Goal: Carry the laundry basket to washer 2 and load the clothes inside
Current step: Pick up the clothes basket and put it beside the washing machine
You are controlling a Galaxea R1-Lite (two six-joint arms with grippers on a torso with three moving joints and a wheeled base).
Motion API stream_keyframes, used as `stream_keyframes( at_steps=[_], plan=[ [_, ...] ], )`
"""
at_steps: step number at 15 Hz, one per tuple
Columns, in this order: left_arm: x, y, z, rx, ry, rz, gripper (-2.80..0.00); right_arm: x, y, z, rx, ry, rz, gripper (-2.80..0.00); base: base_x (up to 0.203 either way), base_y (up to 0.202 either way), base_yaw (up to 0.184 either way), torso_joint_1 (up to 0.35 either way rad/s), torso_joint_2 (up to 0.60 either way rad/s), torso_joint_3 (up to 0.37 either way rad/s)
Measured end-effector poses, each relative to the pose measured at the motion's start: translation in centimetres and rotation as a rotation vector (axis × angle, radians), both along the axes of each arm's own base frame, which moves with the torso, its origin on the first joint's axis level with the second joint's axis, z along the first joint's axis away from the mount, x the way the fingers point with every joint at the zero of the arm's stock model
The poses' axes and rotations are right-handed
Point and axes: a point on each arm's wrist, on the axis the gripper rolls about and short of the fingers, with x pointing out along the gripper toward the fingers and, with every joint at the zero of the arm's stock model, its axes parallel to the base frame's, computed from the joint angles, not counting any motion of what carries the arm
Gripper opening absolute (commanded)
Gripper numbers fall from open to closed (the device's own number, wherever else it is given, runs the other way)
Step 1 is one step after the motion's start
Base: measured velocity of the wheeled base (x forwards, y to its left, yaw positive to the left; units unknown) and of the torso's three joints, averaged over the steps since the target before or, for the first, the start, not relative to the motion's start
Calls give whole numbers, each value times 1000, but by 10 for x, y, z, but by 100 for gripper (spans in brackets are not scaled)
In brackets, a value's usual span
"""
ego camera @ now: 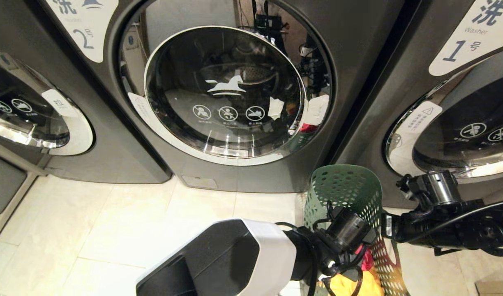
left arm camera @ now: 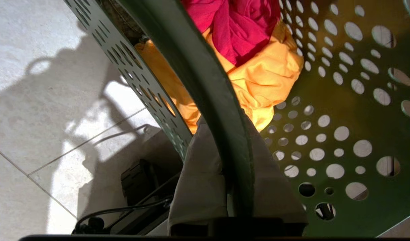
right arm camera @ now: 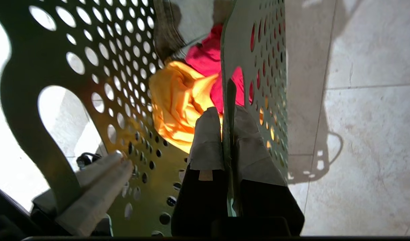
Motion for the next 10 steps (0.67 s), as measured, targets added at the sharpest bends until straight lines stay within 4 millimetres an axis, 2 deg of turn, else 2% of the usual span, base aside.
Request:
stream_keyframes(
  at_steps=[6,7,10],
  plan=[
    [2,-2,-13,23,-21,-24,-280,0,-2,-30,3,-47,-12,-280,0,0,0,2,3,-154],
    [2,-3,-14,19,-30,-29,-280,0,-2,-34,4,-47,-13,0,0,0,0,7,5,-29],
    [4,-6,-16,-13,-50,-31,-280,3,-3,-38,2,-41,-19,0,0,0,0,0,0,0]
  ],
)
